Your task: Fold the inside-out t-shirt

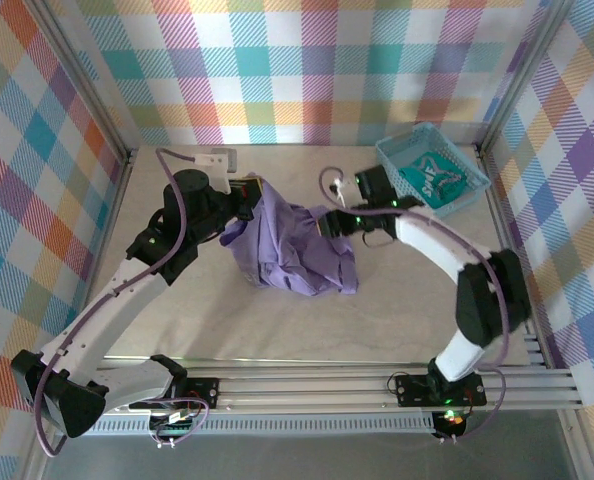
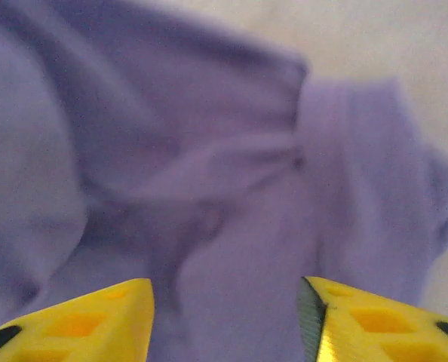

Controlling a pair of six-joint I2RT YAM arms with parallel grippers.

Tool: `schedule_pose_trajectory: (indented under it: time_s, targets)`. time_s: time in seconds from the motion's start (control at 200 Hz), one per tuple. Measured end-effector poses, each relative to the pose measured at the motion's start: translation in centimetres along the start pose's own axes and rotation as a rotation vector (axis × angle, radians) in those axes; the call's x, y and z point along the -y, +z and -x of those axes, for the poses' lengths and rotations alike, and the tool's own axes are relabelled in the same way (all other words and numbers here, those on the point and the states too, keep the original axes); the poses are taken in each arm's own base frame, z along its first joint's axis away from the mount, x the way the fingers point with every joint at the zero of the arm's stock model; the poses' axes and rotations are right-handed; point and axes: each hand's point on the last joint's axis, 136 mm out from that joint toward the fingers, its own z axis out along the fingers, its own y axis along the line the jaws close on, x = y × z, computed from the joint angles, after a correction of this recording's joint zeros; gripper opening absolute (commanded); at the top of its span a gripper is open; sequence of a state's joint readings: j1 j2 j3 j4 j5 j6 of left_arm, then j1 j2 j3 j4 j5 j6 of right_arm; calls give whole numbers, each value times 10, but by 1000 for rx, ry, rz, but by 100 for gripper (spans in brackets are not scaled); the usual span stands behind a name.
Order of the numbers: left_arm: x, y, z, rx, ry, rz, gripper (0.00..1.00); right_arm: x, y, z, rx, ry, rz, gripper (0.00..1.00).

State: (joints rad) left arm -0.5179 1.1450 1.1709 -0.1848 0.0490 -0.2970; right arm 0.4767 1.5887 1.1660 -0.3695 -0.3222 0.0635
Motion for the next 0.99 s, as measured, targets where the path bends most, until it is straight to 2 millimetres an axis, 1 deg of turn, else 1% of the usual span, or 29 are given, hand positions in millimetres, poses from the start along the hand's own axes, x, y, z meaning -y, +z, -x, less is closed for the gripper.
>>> schedule_pose_trajectory:
  time_s: [0.055,0.15,0.205,0.255,0.3,0.33,0.35,0.385,0.41,0.445,0.49,0.53,0.555,0.615,0.655,0.695,0.755,0.82,0.845,0.855,0.9,0.95,0.995]
  targets:
    - [-1,0,0,1,1,2,0,-16,-6,-17,-6,-5,40,65]
    - [-3,0,1,5,1,10,0,-41,-8,-28,17,-22,125,69]
    - [-3,0,1,6,1,13,0,-56,-2,-41,12,-20,179,70]
    - [-3,0,2,6,1,13,0,-65,6,-55,-9,-16,210,69]
    - [-4,0,2,7,1,15,0,-71,14,-68,-37,-6,230,67]
    - [-4,-1,2,9,1,17,0,-74,20,-74,-51,-1,238,63]
    - [-4,-1,2,10,1,17,0,-75,24,-77,-60,5,243,57]
    - [-4,-1,3,11,0,18,0,-78,32,-81,-73,13,250,45]
    - [-5,-2,4,13,0,18,0,-79,38,-83,-78,13,256,33]
    - [-5,-3,5,17,0,19,0,-80,45,-84,-80,15,258,19]
    - [-6,-4,6,22,-1,22,0,-76,52,-85,-85,27,253,7]
    - [-7,-6,8,29,-2,25,0,-74,54,-86,-84,28,240,0]
    - [-8,-8,10,34,-2,29,0,-72,54,-85,-84,33,232,0]
    - [-13,-11,14,46,-9,47,0,-66,49,-78,-54,17,192,0]
    - [-19,-14,18,57,-18,67,0,-62,40,-72,-30,0,160,0]
    - [-28,-17,23,70,-37,91,0,-56,26,-62,6,-14,118,0]
    - [-43,-22,35,102,-73,130,0,-45,-4,-38,89,-27,54,0]
    - [-62,-31,55,154,-119,171,0,-28,-48,1,223,-31,-29,0]
    - [-67,-35,63,175,-139,183,0,-21,-71,18,290,-37,-70,0]
    - [-70,-37,66,185,-144,187,0,-20,-76,21,305,-39,-77,0]
    - [-78,-46,83,228,-175,203,0,-11,-115,47,419,-53,-147,0]
    - [-84,-57,99,275,-203,206,0,-8,-148,64,512,-72,-202,0]
    - [-88,-67,111,315,-221,207,0,-11,-169,72,567,-94,-229,0]
